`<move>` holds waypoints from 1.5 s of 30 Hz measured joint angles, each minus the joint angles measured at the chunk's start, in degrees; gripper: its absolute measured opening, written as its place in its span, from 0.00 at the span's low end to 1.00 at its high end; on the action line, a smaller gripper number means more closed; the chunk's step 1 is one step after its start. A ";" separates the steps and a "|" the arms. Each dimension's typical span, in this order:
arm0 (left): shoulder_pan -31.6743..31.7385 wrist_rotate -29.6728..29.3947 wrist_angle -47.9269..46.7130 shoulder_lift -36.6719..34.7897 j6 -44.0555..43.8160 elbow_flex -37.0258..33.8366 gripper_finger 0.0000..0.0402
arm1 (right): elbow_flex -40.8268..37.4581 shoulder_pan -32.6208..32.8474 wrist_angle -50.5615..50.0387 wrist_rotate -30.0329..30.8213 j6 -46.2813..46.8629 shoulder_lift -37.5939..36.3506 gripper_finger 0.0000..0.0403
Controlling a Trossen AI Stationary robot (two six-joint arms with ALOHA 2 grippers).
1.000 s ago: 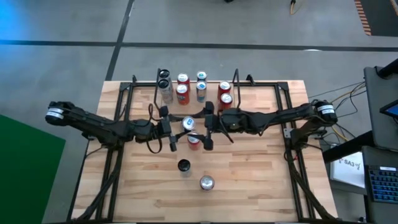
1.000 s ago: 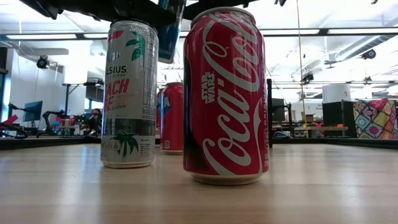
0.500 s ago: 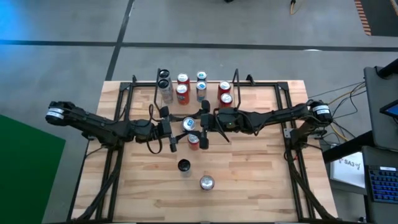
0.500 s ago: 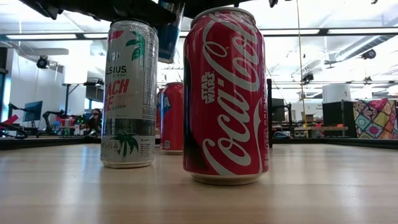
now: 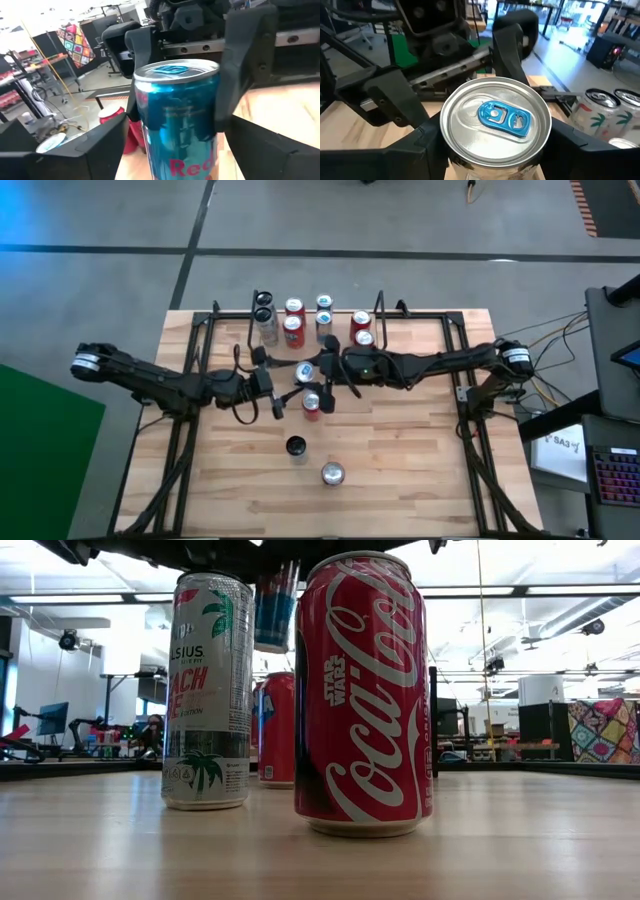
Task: Place canned beverage on shelf
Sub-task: Put the blue soda can on the shelf aligned with the other blue soda cans
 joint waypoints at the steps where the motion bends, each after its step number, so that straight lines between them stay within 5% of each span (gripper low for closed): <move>1: 0.03 -0.03 -0.27 -0.27 0.80 0.00 0.78 | 0.65 -0.41 -1.40 -0.05 0.26 0.00 0.54; 16: 0.83 0.05 -6.20 -12.48 6.53 -2.92 0.81 | 3.26 -8.22 -12.87 0.09 2.85 -0.13 0.54; 30: 1.15 0.12 -5.54 -24.72 8.14 -8.09 0.81 | -0.70 -9.24 -12.61 4.45 5.34 -0.13 0.54; 45: 4.77 3.53 -3.11 -26.30 14.19 -8.16 0.81 | -7.21 -12.88 -1.95 6.10 9.17 0.28 0.54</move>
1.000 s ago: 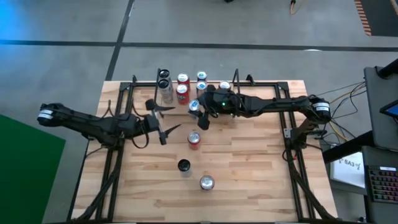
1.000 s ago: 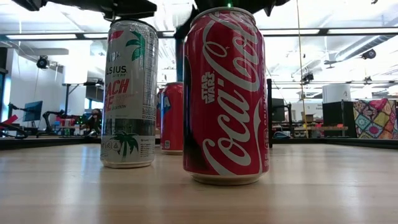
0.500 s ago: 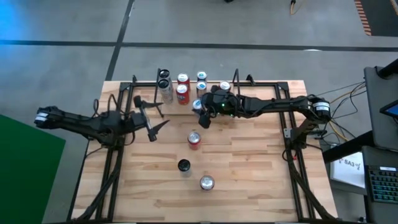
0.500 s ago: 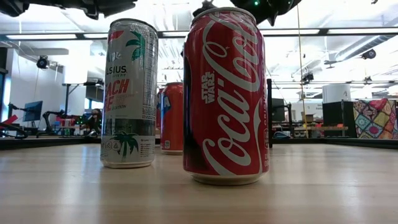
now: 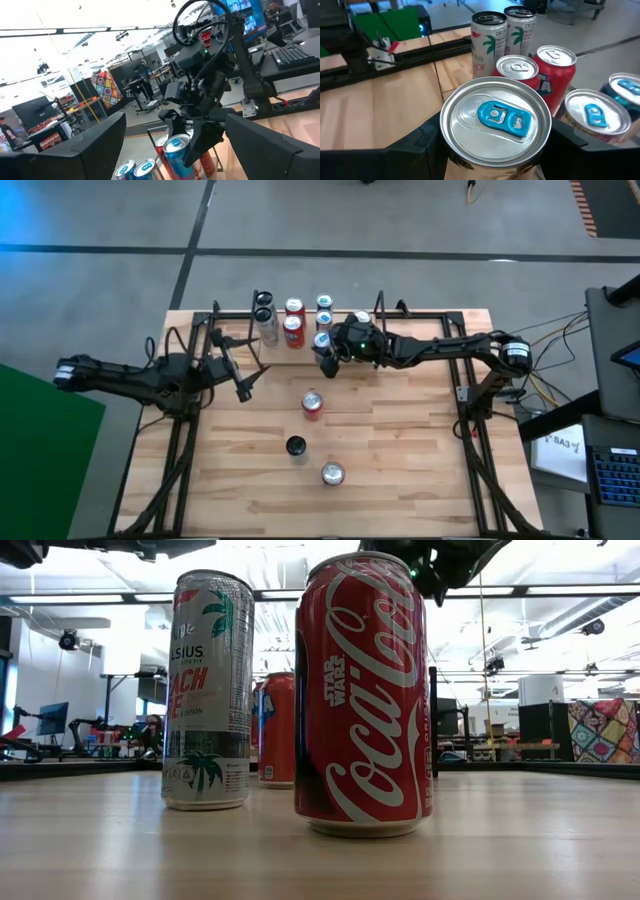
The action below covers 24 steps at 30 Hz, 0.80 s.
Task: Place canned beverage on shelf
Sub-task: Put the blue soda can on the shelf aligned with the other blue soda cans
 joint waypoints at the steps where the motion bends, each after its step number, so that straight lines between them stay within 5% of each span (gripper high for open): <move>1: 0.21 0.00 -0.02 0.16 -0.05 -0.02 0.81 | -0.68 0.00 1.17 -0.02 0.53 0.00 0.54; 7: 1.27 0.02 -0.02 1.37 -0.15 -0.02 0.81 | -4.74 -0.04 8.78 0.17 2.25 0.39 0.54; 24: 2.25 0.02 0.03 1.94 -0.16 -0.02 0.80 | -5.28 -0.02 10.42 6.19 4.52 4.22 0.54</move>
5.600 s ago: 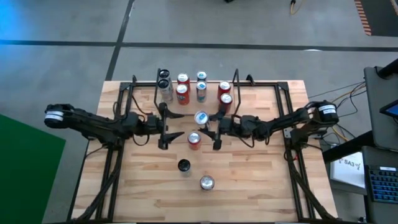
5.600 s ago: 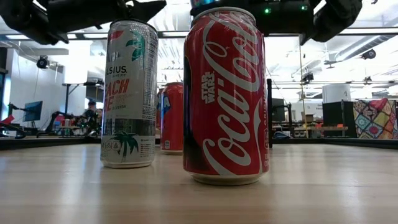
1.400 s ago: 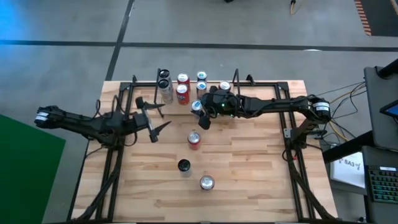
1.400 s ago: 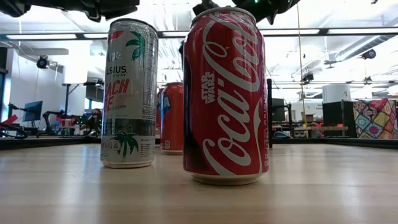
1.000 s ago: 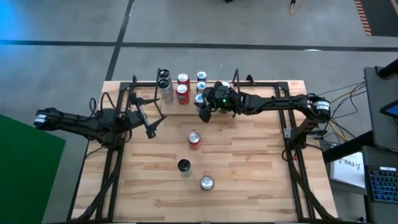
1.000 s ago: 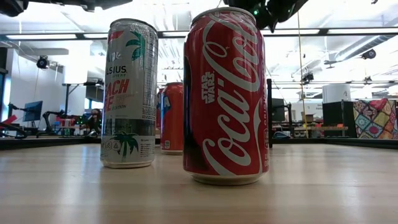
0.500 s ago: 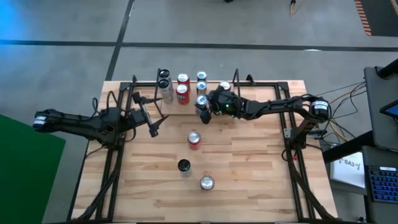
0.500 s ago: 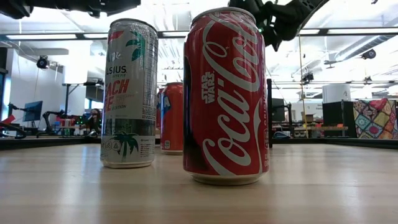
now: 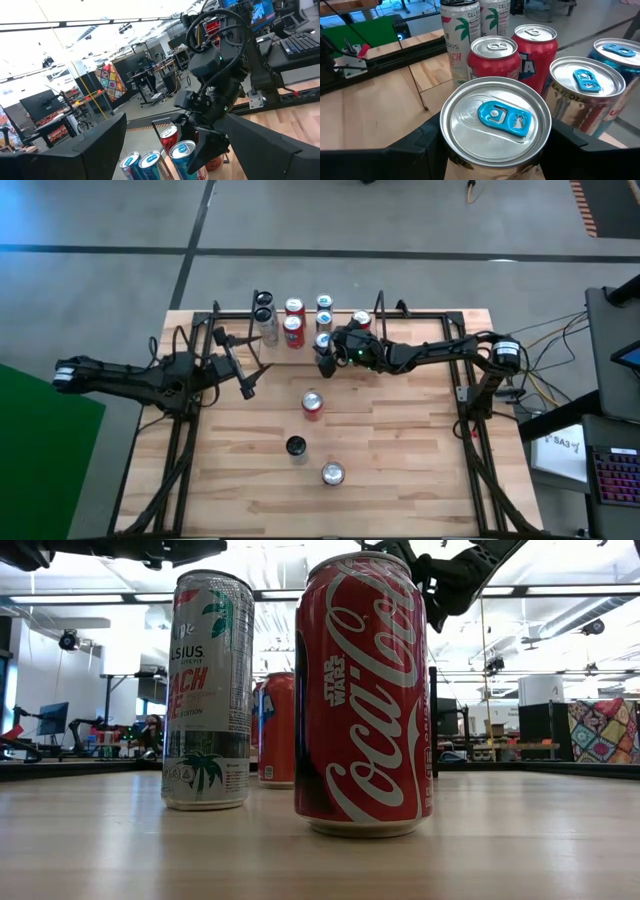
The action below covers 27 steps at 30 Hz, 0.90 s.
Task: Place canned beverage on shelf
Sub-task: Put the blue soda can on the shelf aligned with the other blue soda cans
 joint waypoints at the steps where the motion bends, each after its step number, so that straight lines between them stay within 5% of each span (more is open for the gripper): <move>1: 0.00 -0.02 -0.02 0.02 0.00 0.00 0.80 | 0.14 0.00 0.00 0.00 -0.08 0.20 0.54; 27: 0.07 -0.44 -0.04 0.20 0.00 0.00 0.80 | 0.48 0.00 -0.88 0.47 -0.48 0.32 0.54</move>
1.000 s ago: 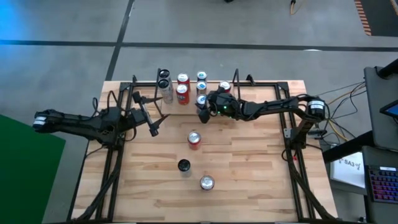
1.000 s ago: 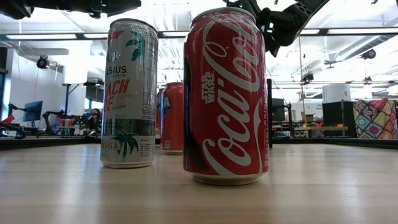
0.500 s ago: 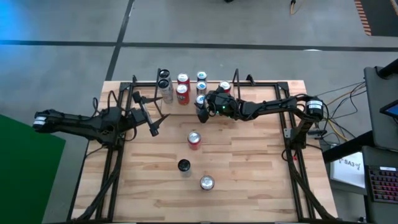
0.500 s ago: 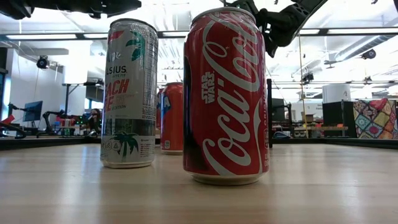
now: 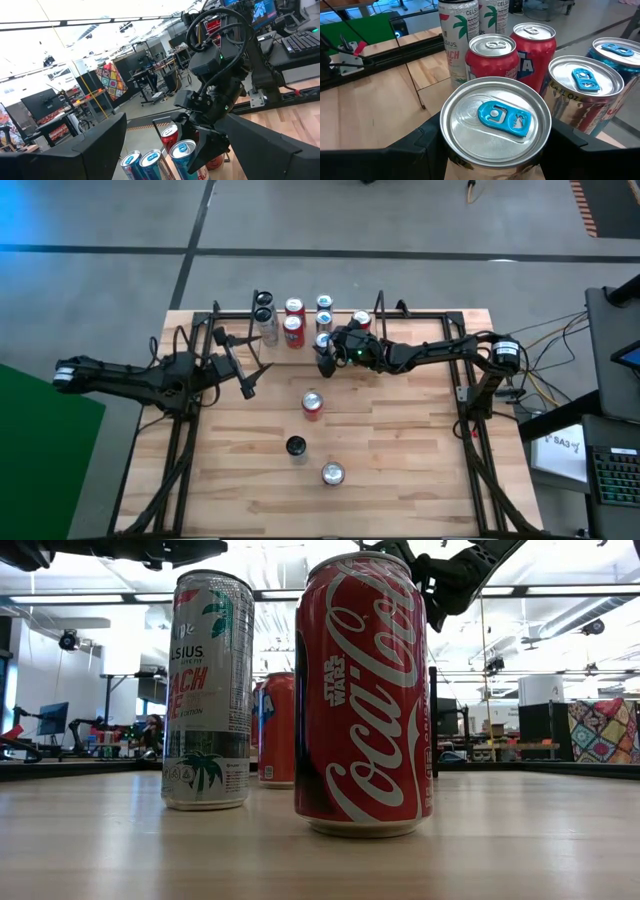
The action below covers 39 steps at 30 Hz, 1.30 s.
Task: Place canned beverage on shelf
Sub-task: Put the blue soda can on the shelf aligned with the other blue soda cans
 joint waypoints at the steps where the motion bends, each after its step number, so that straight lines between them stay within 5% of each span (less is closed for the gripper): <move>1: 0.00 0.00 0.00 0.02 0.00 0.00 0.80 | 0.00 0.00 0.00 -0.01 0.00 0.00 0.54; 39: 0.00 -0.02 -0.50 0.02 0.00 0.00 0.80 | -0.11 -0.02 -0.26 2.31 -1.95 0.11 0.58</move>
